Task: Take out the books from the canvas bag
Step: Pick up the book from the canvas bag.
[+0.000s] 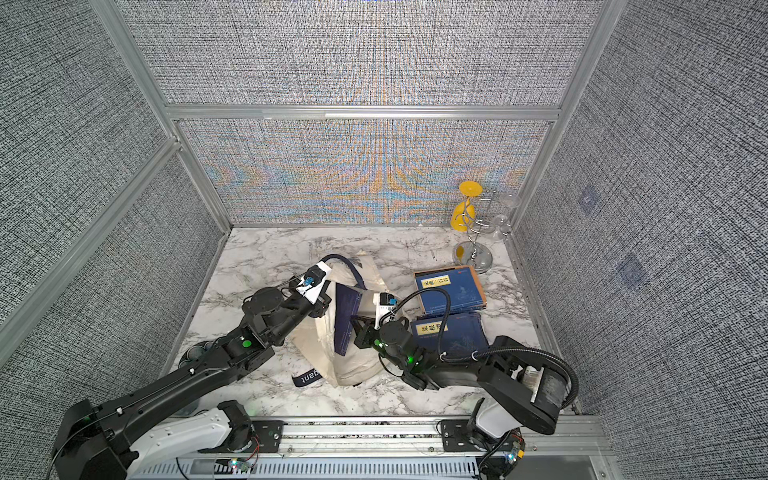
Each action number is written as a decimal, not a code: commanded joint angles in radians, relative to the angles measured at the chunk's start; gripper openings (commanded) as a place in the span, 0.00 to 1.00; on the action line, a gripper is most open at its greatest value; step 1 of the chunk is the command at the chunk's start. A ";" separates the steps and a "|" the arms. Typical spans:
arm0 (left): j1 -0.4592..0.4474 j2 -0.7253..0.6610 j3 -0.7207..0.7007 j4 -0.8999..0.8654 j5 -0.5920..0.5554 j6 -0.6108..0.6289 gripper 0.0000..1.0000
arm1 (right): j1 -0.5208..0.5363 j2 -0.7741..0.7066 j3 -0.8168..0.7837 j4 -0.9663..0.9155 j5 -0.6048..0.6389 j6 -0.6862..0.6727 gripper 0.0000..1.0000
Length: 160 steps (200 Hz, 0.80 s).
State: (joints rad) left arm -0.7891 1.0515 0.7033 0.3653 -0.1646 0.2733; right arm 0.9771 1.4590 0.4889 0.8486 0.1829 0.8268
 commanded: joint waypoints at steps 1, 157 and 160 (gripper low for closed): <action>0.005 0.023 0.017 0.000 -0.099 0.004 0.00 | 0.000 -0.047 -0.002 -0.027 0.023 -0.047 0.00; 0.028 0.129 0.061 -0.044 -0.146 -0.019 0.00 | -0.013 -0.560 -0.068 -0.444 0.082 -0.248 0.00; 0.028 0.132 0.063 -0.047 -0.149 -0.017 0.00 | -0.015 -0.573 -0.069 -0.452 0.084 -0.247 0.00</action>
State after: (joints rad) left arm -0.7643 1.1713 0.7517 0.3416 -0.2817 0.2443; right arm 0.9691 0.9592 0.4232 0.4690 0.2207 0.6212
